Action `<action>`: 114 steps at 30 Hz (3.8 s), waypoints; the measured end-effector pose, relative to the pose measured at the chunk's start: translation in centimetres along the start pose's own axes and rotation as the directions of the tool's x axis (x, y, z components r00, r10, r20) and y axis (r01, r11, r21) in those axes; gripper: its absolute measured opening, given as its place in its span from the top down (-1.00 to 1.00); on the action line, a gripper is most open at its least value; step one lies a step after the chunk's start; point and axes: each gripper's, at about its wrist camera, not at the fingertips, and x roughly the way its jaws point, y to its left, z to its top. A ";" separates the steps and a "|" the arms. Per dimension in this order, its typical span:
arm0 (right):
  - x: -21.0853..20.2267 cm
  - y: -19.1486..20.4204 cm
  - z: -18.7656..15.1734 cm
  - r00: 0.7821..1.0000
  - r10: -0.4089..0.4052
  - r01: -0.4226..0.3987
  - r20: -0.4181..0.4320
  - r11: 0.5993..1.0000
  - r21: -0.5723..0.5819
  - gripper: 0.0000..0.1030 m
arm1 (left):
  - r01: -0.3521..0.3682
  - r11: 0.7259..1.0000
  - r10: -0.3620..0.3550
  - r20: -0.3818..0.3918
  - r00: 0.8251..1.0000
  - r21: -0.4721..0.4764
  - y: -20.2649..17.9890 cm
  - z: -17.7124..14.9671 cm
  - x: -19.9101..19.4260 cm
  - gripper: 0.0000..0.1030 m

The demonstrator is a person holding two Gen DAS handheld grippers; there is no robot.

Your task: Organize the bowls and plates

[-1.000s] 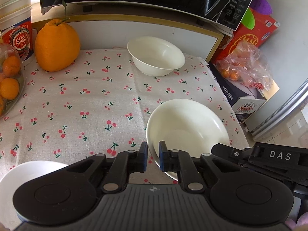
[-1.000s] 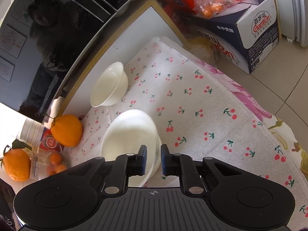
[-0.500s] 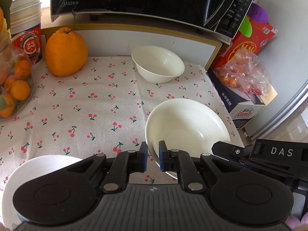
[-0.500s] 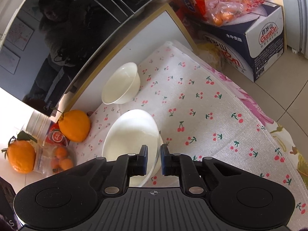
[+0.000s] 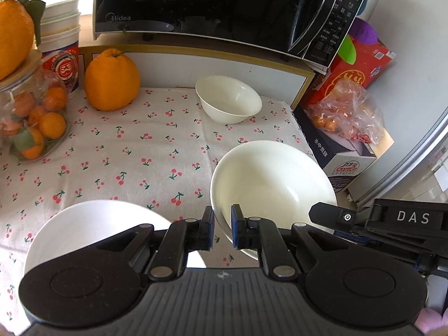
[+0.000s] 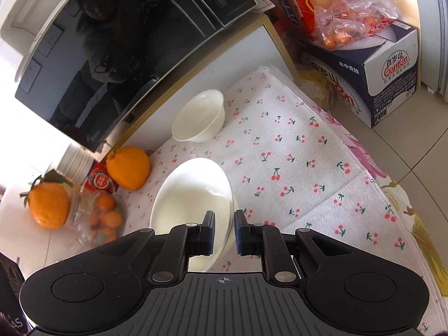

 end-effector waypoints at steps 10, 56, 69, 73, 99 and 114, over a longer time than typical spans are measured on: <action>-2.4 1.3 -1.4 1.000 0.009 -0.010 -0.024 0.998 -0.057 0.71 | -0.020 1.000 0.020 -0.002 1.000 0.002 0.0 -1.3 -1.7 0.79; -6.1 -2.3 -7.3 0.972 -0.179 0.151 -0.149 0.971 -0.183 0.64 | 0.035 0.978 -0.003 -0.150 0.989 0.206 -4.0 -8.8 -3.4 0.68; -5.6 -2.5 -7.4 0.966 -0.205 0.172 -0.156 0.965 -0.199 0.64 | 0.026 0.973 0.012 -0.160 0.987 0.231 -4.4 -9.1 -2.6 0.66; -5.6 -2.6 -7.4 0.967 -0.202 0.170 -0.156 0.965 -0.198 0.64 | 0.025 0.971 0.014 -0.159 0.987 0.236 -4.4 -9.1 -2.6 0.66; -7.0 -2.6 -6.4 0.980 -0.172 0.152 -0.099 0.971 -0.184 -0.22 | 0.045 0.973 -0.002 -0.187 0.982 0.226 -4.2 -9.4 -2.1 -0.05; -7.4 -3.5 -4.9 0.988 -0.116 0.106 -0.098 0.989 -0.100 -0.57 | 0.087 0.971 -0.048 -0.174 0.984 0.222 -4.1 -8.7 -3.2 -0.74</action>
